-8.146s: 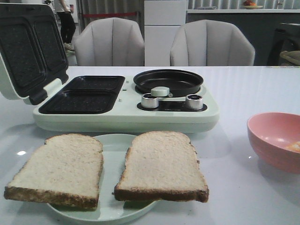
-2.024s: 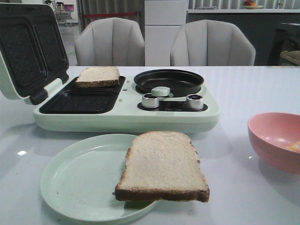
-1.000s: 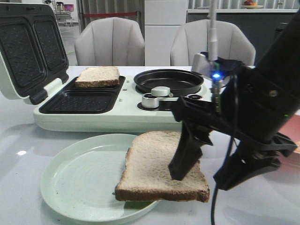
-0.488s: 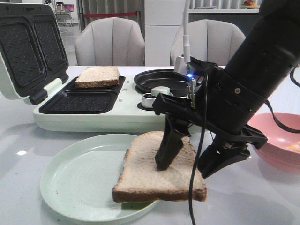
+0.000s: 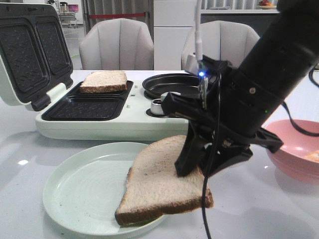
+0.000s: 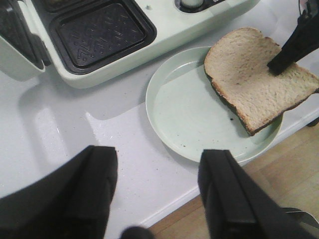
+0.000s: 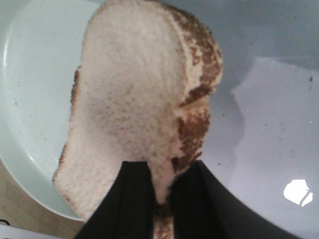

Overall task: Make breakfast with bread and shrimp
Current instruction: 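Lift the bread with the right gripper and carry it to the sandwich maker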

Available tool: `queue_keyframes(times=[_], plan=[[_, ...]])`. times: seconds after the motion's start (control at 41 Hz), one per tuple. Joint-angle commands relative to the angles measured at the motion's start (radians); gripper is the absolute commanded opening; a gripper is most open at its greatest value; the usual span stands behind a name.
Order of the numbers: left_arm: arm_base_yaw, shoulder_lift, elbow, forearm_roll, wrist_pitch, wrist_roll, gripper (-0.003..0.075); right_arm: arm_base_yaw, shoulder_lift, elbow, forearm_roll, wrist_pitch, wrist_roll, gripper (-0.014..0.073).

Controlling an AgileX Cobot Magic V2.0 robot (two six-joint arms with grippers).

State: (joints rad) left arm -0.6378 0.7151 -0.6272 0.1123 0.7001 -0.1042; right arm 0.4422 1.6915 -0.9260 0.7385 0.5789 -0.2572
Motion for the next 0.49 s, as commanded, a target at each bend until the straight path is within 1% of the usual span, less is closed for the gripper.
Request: queue_keyframes(times=[0.0, 0.244, 0.366, 0.463], plan=[[-0.01, -0.003, -0.029, 0.0, -0.067, -0.003, 0.0424, -0.001, -0.104, -0.023, -0.007, 0.006, -0.014, 0.0071], [-0.01, -0.003, -0.029, 0.001, -0.067, -0.003, 0.0424, -0.001, -0.282, -0.072, -0.025, 0.043, -0.014, 0.0063], [-0.01, -0.003, -0.029, 0.001, -0.067, -0.003, 0.0424, 0.008, -0.283, -0.128, -0.023, 0.008, -0.014, 0.0063], [-0.01, -0.003, -0.029, 0.001, -0.067, -0.003, 0.0424, 0.037, -0.237, -0.18, -0.023, -0.073, -0.014, 0.0063]])
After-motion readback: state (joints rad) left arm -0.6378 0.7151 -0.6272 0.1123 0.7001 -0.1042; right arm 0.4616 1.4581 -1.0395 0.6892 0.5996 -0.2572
